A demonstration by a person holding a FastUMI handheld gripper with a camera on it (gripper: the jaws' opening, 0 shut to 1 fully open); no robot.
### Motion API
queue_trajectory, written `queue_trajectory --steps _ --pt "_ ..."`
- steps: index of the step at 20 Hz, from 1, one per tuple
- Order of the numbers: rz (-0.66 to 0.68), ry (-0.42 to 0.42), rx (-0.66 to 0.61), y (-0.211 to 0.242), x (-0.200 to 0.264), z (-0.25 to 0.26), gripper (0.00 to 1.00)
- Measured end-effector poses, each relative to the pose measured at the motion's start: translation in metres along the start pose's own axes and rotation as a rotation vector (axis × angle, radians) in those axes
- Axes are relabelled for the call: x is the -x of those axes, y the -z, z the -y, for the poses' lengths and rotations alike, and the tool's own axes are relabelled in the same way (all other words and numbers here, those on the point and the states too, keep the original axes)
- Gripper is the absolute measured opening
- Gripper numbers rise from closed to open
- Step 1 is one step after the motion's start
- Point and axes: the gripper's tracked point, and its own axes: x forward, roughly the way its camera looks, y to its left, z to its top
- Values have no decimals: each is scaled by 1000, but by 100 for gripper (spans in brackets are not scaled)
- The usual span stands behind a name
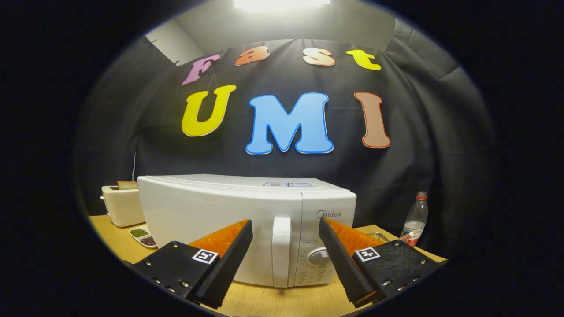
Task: Open the microwave, put the food inside, and close the microwave door.
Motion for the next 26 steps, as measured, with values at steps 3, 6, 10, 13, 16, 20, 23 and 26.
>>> queue_trajectory --steps 3,6,10,13,16,20,23,26 --pt "-42 -25 -19 21 -8 -8 94" --pt "-70 -5 -1 38 -15 -4 94" --pt "-94 -20 -31 50 -20 -8 89" --pt "-97 1 -20 52 -20 -2 71" --pt "-107 18 -14 55 -16 -2 44" --pt "-114 12 -33 56 -11 -3 28" --pt "-129 3 -51 51 -10 -5 17" --pt "-124 13 -51 52 -7 -4 17"
